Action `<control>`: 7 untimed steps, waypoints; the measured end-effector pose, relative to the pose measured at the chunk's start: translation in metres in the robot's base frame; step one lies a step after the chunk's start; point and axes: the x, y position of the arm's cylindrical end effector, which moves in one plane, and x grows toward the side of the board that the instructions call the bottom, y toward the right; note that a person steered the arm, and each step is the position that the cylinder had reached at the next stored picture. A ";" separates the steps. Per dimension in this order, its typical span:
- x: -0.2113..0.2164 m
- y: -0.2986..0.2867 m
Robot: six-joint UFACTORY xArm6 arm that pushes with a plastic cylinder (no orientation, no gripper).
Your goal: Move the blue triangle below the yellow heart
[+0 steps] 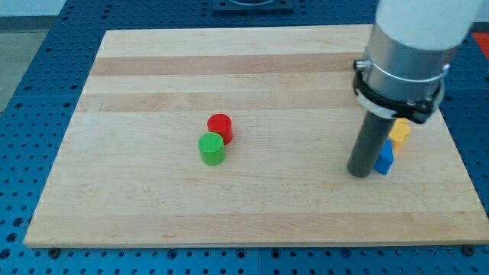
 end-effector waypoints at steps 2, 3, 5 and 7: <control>0.011 0.032; 0.011 0.040; 0.036 -0.003; -0.045 -0.064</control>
